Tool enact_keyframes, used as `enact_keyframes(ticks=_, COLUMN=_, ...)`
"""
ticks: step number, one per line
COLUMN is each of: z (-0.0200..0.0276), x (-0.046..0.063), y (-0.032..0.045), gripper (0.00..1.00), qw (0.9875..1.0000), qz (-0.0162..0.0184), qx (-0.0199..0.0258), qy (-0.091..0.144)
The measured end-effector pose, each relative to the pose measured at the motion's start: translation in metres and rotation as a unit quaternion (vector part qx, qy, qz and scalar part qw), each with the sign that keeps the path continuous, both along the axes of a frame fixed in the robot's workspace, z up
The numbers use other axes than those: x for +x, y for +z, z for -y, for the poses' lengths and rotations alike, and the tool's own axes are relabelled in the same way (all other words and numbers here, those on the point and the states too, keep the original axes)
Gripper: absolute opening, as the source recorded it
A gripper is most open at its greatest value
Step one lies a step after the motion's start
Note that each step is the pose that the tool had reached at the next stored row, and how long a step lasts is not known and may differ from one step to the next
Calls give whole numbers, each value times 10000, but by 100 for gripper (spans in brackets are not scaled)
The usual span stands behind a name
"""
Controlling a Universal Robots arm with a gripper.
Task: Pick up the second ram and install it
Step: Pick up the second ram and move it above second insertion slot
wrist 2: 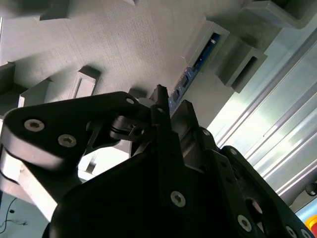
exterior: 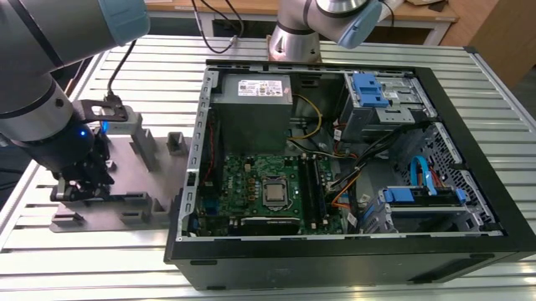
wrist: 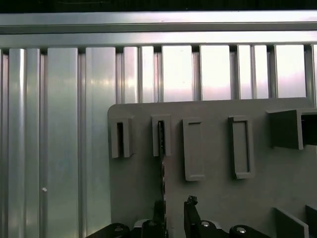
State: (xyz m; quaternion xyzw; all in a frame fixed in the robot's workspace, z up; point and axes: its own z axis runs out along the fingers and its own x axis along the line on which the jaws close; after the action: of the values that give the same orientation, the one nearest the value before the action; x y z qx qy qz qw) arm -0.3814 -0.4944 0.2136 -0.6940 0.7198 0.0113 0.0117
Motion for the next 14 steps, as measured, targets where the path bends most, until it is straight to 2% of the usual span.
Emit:
enact_keyframes(ticks=3, z=27, x=-8, y=-1, gripper=27, qw=10000, qz=0, qx=-51, qy=3)
enact_keyframes(ticks=5, z=59, x=-12, y=-6, gripper=27, qw=10000, qz=0, qx=-64, qy=5)
enact_keyframes(ticks=7, z=82, x=-18, y=-38, gripper=27, qw=10000, qz=0, qx=-56, qy=10)
enact_keyframes(ticks=11, z=84, x=-27, y=-108, gripper=27, qw=10000, qz=1, qx=-8, qy=37)
enact_keyframes(ticks=14, z=81, x=-31, y=-159, gripper=27, qw=10000, qz=0, qx=-1, qy=56)
